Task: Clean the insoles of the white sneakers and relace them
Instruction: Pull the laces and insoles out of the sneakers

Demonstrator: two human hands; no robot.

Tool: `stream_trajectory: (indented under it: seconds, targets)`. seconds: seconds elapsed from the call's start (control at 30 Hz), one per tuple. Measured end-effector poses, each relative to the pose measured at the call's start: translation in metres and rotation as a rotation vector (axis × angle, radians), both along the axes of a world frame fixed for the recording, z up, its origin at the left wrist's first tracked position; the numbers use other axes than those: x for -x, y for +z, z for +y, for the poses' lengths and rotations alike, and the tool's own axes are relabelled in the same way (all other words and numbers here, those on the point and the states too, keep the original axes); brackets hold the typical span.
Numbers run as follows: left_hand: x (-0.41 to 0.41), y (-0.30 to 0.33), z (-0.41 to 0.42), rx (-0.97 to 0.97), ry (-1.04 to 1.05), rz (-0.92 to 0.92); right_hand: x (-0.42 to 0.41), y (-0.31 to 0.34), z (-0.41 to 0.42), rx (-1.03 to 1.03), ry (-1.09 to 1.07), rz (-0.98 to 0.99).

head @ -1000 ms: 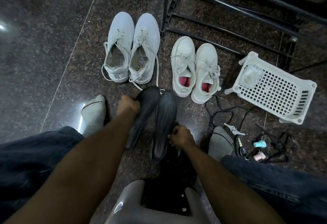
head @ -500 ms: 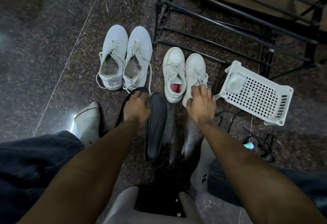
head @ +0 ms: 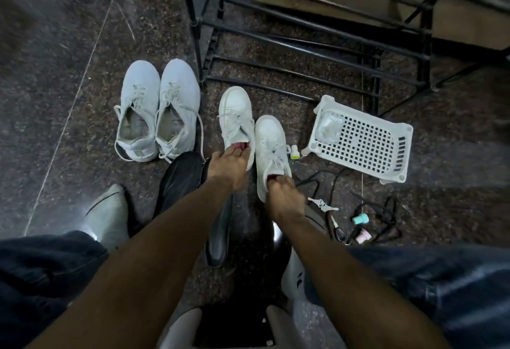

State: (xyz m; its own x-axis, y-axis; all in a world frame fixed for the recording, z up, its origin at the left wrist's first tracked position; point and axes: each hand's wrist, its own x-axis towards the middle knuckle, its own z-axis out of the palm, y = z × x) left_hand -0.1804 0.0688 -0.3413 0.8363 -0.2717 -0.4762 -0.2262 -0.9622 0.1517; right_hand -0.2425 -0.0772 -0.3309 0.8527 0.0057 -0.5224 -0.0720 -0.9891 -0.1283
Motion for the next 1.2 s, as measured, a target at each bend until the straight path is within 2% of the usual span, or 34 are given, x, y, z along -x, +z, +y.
stream_trajectory:
  seconds: [0.1, 0.23, 0.33, 0.5, 0.6, 0.67, 0.77, 0.83, 0.9, 0.97, 1.03, 1.2]
  targets:
    - [0.003, 0.003, 0.002, 0.063, 0.028, -0.022, 0.005, -0.002, -0.005, -0.005, 0.016, 0.0]
    - [0.02, 0.007, -0.003, 0.113, 0.055, -0.149, 0.0, -0.001, -0.005, -0.045, -0.006, 0.012]
    - [0.027, 0.003, -0.006, 0.033, -0.036, -0.159, -0.003, 0.008, -0.003, -0.068, -0.062, 0.057]
    - [0.02, -0.007, 0.003, -0.125, -0.191, -0.101, 0.013, 0.033, 0.003, -0.091, -0.061, -0.045]
    - [0.0, -0.004, 0.003, -0.165, -0.158, -0.044, 0.037, 0.04, 0.009, -0.092, 0.018, -0.068]
    - [-0.013, 0.002, 0.001, -0.156, -0.108, -0.032, 0.055, 0.037, 0.011, -0.086, 0.05, 0.029]
    - [-0.006, 0.016, -0.002, 0.017, -0.026, -0.127, 0.078, 0.032, 0.013, -0.084, 0.104, 0.182]
    - [0.014, 0.016, -0.005, 0.198, 0.148, -0.134, 0.083, 0.03, 0.015, -0.095, 0.09, 0.217]
    - [0.037, 0.007, -0.01, 0.429, 0.374, 0.047, 0.08, 0.028, 0.017, -0.115, 0.051, 0.261]
    - [0.06, -0.002, -0.016, 0.6, 0.507, 0.259, 0.075, 0.028, 0.016, -0.154, 0.018, 0.336]
    - [0.077, -0.008, -0.023, 0.613, 0.554, 0.32, 0.071, 0.029, 0.011, -0.194, -0.064, 0.343]
    - [0.086, -0.011, -0.031, 0.605, 0.661, 0.287, 0.064, 0.035, -0.015, -0.145, -0.413, 0.141]
